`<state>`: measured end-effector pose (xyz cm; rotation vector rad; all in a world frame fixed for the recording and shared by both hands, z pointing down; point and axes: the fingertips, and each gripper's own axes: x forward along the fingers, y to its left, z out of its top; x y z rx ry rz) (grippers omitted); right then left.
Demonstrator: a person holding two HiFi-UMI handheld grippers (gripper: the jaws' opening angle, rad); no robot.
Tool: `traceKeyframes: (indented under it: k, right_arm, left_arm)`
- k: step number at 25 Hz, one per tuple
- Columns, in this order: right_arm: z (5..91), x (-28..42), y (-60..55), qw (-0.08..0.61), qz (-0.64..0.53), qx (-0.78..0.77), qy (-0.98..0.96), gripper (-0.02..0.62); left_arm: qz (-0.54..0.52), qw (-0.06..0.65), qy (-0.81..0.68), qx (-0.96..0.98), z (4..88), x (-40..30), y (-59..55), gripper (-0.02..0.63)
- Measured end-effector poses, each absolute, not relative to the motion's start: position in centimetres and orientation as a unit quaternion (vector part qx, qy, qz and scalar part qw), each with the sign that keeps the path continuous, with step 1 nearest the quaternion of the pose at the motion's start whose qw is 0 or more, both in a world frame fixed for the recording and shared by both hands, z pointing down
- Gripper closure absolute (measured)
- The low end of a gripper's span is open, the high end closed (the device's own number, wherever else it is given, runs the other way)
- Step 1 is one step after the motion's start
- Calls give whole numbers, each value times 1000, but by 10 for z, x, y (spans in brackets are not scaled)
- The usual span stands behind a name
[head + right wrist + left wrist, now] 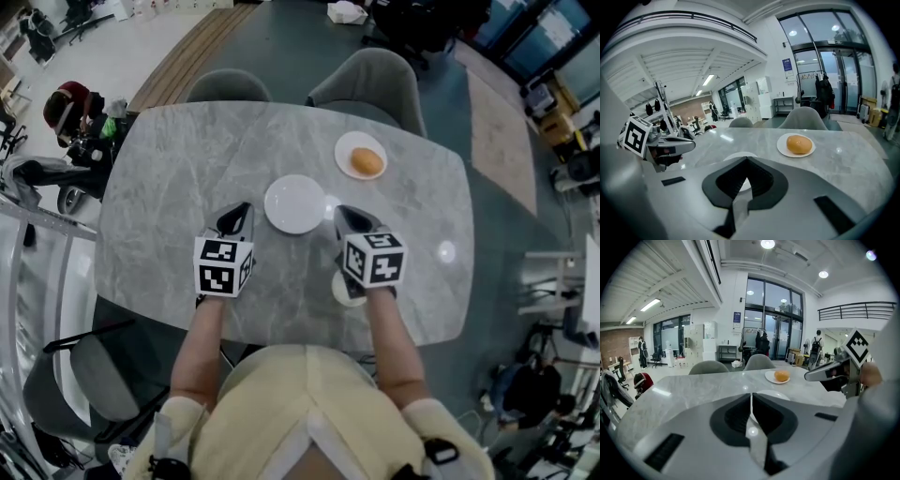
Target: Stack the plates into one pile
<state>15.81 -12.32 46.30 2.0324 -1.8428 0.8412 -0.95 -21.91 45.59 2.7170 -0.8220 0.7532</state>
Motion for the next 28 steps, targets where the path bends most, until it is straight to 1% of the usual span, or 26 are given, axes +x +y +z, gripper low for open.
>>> traceKeyframes:
  k: [7, 28]
  right_arm:
    - [459, 161, -109, 116, 295, 708, -631, 592]
    - [465, 159, -82, 91, 310, 710, -626, 592]
  left_arm:
    - [263, 102, -277, 919, 454, -14, -211, 591]
    - [276, 132, -291, 907, 471, -41, -195, 591]
